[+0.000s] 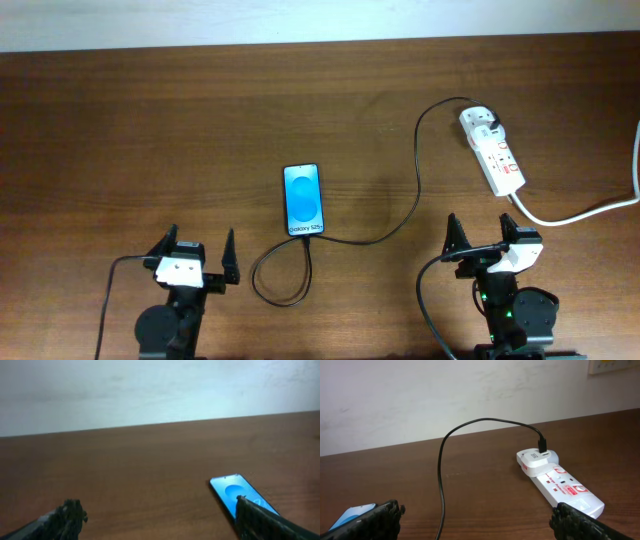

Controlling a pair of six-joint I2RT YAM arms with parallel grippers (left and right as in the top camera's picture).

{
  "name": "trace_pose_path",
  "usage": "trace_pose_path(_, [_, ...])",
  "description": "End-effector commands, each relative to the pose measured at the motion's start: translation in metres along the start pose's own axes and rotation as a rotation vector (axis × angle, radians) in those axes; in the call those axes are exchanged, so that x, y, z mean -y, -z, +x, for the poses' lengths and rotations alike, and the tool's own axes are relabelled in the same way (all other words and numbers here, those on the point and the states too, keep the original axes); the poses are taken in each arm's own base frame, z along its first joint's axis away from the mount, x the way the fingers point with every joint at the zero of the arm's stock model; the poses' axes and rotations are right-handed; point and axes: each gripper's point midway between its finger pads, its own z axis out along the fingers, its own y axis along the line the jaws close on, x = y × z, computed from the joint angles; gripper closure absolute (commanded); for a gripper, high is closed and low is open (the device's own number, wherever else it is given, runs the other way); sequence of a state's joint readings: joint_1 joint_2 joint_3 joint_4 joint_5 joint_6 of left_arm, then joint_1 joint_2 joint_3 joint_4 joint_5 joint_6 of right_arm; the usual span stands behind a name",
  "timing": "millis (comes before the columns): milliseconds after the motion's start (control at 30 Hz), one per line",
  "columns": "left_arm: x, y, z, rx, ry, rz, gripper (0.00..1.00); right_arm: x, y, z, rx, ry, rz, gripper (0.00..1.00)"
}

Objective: Plug charger to phone and switch on socket

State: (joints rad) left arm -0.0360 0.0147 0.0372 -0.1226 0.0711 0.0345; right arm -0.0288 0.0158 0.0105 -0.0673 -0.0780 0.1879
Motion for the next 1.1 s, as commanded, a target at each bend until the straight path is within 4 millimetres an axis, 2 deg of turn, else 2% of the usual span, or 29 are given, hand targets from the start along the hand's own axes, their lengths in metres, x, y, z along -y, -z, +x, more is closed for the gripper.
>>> trace_pose_path(0, [-0.0154, -0.0003, 0.0016, 0.012, -0.016, -0.088, 0.01, -0.0012, 0.0002, 0.0017, -0.001, -0.008, -0.004, 0.02])
trace_pose_path(100, [-0.0210, -0.0006, 0.0021, 0.019, -0.016, -0.120, 0.01, -0.0012, 0.0002, 0.0017, -0.001, -0.008, -0.004, 0.02])
trace_pose_path(1067, [-0.0204, -0.0007, 0.0021, 0.016, -0.062, -0.117, 0.01, -0.0012, 0.0002, 0.0017, -0.001, -0.008, -0.004, 0.02])
